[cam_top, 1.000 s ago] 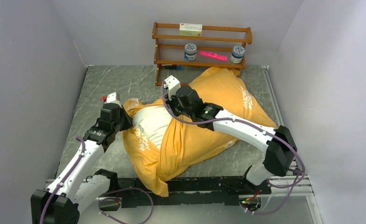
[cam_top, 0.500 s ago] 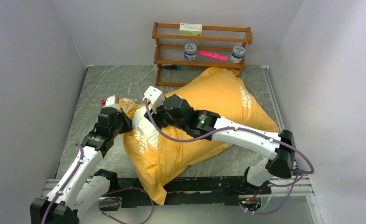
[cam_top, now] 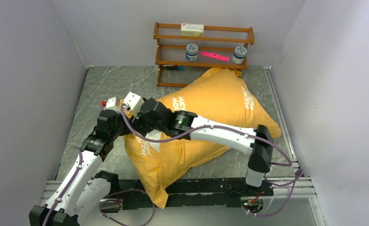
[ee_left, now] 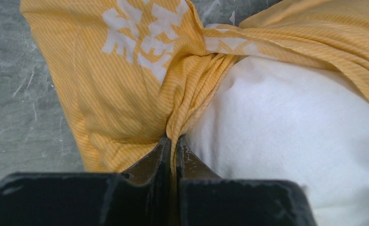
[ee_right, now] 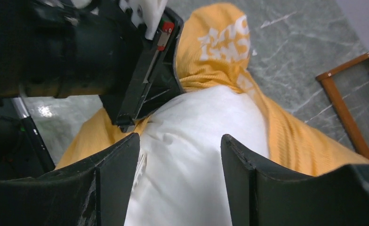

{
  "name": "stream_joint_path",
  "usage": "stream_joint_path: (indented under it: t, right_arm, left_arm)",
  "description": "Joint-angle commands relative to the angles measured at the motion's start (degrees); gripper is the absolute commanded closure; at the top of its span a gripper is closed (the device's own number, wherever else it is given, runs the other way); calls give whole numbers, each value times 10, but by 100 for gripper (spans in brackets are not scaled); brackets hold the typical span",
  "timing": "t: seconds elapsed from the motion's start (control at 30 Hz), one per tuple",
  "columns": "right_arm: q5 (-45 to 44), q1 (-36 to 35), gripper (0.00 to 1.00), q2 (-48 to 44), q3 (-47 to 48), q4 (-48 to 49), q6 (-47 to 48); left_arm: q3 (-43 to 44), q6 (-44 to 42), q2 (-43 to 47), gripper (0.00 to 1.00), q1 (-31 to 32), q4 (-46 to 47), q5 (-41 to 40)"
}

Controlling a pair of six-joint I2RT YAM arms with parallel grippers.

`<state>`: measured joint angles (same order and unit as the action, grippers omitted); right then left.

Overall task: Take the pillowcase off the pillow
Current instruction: Remove the pillow from the pillowcase.

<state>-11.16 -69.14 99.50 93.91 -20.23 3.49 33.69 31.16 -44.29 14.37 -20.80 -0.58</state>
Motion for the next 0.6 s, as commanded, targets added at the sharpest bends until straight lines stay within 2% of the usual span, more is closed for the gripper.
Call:
stream_joint_path:
  t: [0.0,0.3,0.43,0.57]
  right_arm:
    - [-36,0,32,53,51,-32,-27]
    - [-99,6,19,115,70,-65,-33]
    - [-133,8,20,133,69,-79,-29]
    - [-162,13,30,142,67,-89,-24]
  left_arm:
    - [-12,12,12,95,5,-18,56]
    - [-13,13,16,95,5,-20,58]
    - [-9,13,15,95,5,-23,56]
    - [-3,11,14,95,5,-28,53]
